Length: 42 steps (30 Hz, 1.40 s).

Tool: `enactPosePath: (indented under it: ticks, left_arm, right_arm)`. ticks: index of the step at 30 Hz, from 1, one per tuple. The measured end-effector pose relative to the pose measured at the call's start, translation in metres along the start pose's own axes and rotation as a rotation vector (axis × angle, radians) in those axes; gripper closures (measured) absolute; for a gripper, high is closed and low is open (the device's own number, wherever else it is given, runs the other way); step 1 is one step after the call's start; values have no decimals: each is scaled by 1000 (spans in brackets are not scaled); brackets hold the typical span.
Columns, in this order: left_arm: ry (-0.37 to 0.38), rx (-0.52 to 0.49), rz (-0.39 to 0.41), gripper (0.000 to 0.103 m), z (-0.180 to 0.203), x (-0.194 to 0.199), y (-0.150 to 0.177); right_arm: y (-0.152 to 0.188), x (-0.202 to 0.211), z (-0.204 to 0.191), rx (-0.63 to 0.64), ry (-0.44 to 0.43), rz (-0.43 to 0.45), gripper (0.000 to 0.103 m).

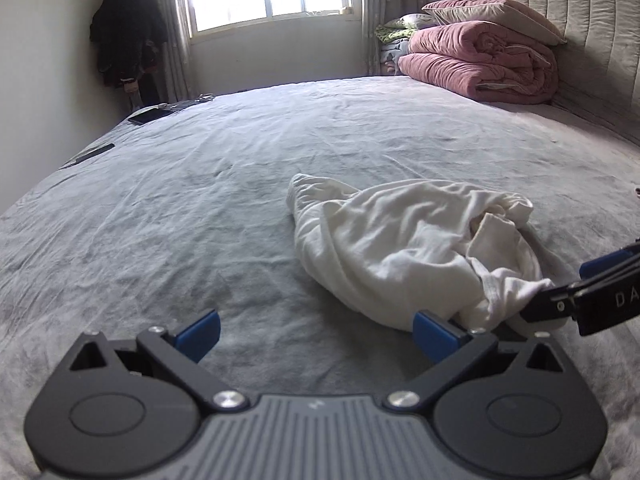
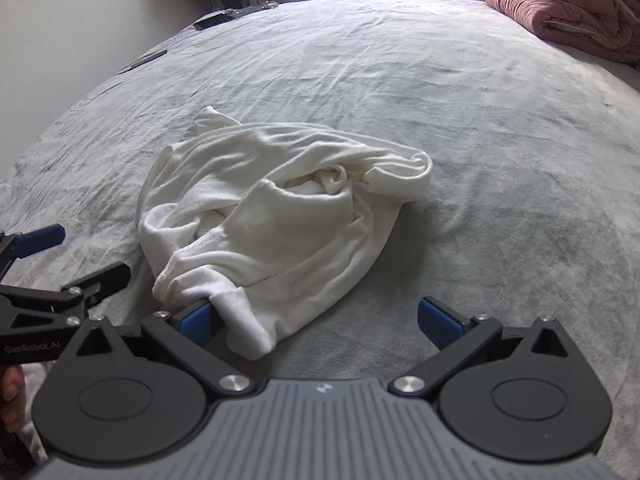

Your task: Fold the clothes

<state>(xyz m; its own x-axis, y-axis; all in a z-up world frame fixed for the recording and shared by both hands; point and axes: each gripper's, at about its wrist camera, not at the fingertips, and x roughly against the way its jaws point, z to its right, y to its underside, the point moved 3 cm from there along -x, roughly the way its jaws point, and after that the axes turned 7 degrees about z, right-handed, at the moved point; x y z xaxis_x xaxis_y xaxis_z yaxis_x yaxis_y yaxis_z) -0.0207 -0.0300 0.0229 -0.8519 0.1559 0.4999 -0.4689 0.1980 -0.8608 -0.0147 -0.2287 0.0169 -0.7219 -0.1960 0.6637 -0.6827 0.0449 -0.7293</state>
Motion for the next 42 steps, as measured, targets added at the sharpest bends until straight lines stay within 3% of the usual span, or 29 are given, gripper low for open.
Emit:
enactPosePath:
  ticks: [2, 4, 7, 10, 14, 15, 16, 17, 23, 25, 26, 28, 32, 33, 35, 39, 42]
  left_arm:
    - [32, -12, 0, 0, 8, -2, 1]
    - [50, -44, 18, 0, 17, -2, 2]
    - [86, -68, 37, 0, 26, -3, 1]
    - [122, -37, 29, 0, 29, -11, 0]
    - [126, -54, 25, 0, 32, -22, -4]
    - [116, -60, 19, 1, 32, -26, -4]
    - [108, -61, 13, 1, 31, -30, -5]
    - [107, -55, 8, 1, 30, -32, -5]
    - [164, 37, 16, 2, 18, -34, -6]
    - [187, 72, 8, 13, 15, -35, -5]
    - [199, 90, 0, 23, 13, -37, -4]
    - [216, 127, -20, 37, 8, -40, -4]
    - [218, 163, -36, 68, 2, -42, -4]
    - [221, 162, -33, 81, 2, -41, -5]
    - [220, 169, -24, 93, 1, -37, -9]
    - [223, 226, 36, 96, -14, -21, -22]
    - [215, 279, 84, 97, -30, -9, -33]
  right_arm:
    - [-6, 4, 4, -1, -9, 15, 13]
    - [-8, 5, 7, -18, -27, 21, 31]
    - [-10, 6, 8, -36, -76, 23, 45]
    - [-12, 8, 1, -19, -121, 38, 57]
    - [-15, 11, -9, 10, -166, 62, 63]
    - [-15, 10, -11, 18, -176, 65, 70]
    - [-16, 9, -13, 24, -181, 65, 85]
    - [-16, 7, -14, 25, -186, 59, 88]
    - [-13, 3, -16, 45, -189, 53, 91]
    - [-11, 1, -17, 51, -186, 48, 91]
    - [-11, 2, -17, 57, -185, 47, 91]
    - [-10, 3, -17, 63, -183, 48, 80]
    - [-10, 1, -17, 52, -179, 29, 74]
    - [-9, 0, -17, 48, -180, 26, 67]
    - [-9, 1, -18, 53, -195, 33, 61]
    - [-6, 6, -29, 112, -220, 65, 58]
    - [2, -2, -34, 156, -199, 35, 58]
